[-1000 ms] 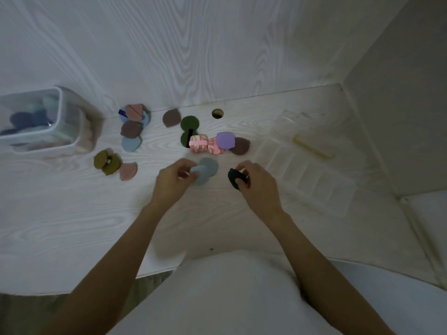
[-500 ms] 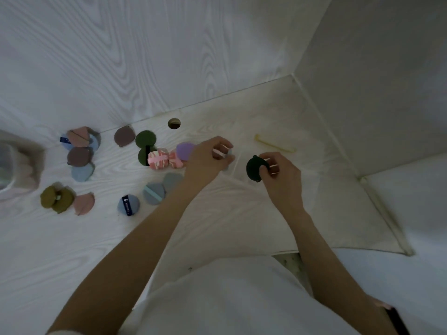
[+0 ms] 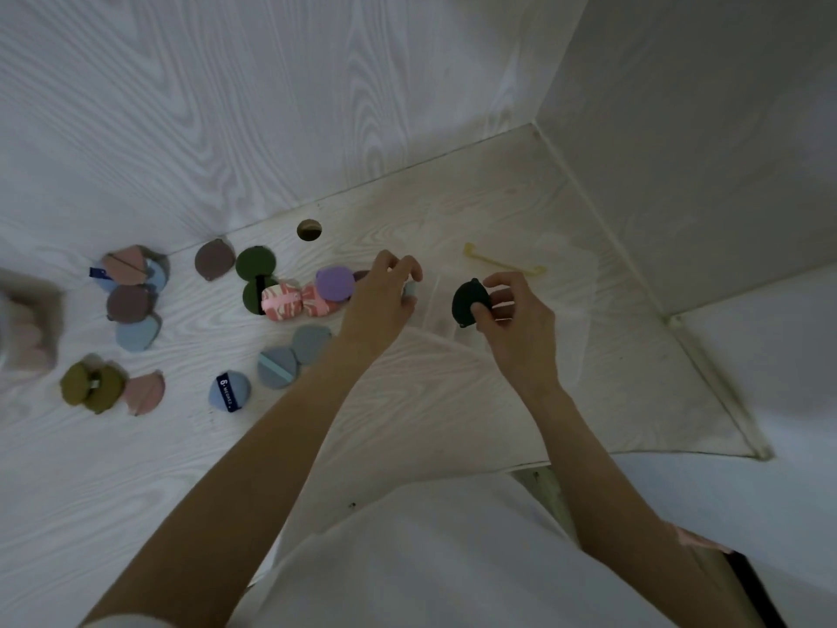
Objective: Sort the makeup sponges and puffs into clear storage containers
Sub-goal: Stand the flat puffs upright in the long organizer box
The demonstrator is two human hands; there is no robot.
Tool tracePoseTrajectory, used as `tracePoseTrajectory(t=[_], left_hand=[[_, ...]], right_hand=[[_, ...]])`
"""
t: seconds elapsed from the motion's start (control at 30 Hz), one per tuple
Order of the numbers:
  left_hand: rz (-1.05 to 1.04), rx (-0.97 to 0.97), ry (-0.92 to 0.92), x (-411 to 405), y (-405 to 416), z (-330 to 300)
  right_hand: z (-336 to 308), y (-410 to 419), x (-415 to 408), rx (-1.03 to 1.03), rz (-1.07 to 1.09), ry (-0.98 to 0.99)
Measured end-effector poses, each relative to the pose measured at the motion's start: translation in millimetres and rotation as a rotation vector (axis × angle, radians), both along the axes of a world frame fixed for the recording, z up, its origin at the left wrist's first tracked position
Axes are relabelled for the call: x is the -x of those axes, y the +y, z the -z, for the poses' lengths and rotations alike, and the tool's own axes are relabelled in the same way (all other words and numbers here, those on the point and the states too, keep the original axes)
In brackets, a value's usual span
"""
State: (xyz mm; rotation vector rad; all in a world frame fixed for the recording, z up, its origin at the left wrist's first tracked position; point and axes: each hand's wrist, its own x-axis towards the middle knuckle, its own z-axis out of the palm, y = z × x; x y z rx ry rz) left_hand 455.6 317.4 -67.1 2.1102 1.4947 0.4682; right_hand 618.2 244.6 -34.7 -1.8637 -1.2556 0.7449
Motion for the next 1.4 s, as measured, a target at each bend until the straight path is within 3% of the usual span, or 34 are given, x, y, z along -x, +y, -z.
tracePoseTrajectory(t=[0.1,0.23,0.37,0.5,0.77,0.93,1.07,1.13,1.27,1.4], left_hand=[[-0.011,-0.007,0.05,-1.1,-0.7,6.7],[0.004,-0.058,0.064,7.2,-3.1,16.3],[0.059,-0.133,0.075,13.9,-5.2,18.4],[0.033,-0.061,0.034,17.4,-3.5,19.1],[0.011,-0.018,-0.058,17.7,-5.8,16.5],[-0.066,0.096,-0.254,23.8,-6.9,17.1],[-0.128,0.043,-0.374,43.3,-15.2,10.6],[-0.241,-0.018,-0.321,63.2,-26.0,9.0],[-0.46,-0.027,-0.027,119.8,-61.7,23.9],[-0.428,0.023,0.219,161.0,-83.2,42.3]], right_hand=[[3.1,3.4,4.9,-0.028,-0.048,-0.051],[8.8,17.4,16.1,0.003,-0.149,-0.279],[16.7,32.0,27.6,0.122,-0.228,-0.473],[22.9,35.5,32.2,0.217,-0.263,-0.597],[29.1,33.3,28.4,0.222,-0.256,-0.449],[32.0,28.3,25.0,0.068,-0.239,-0.39],[20.9,21.3,23.7,-0.06,-0.231,-0.358],[10.7,19.5,31.2,-0.148,-0.283,-0.344],[0.6,20.2,69.5,-0.231,-0.509,-0.314],[34.1,29.7,129.2,-0.124,-0.787,-0.43]])
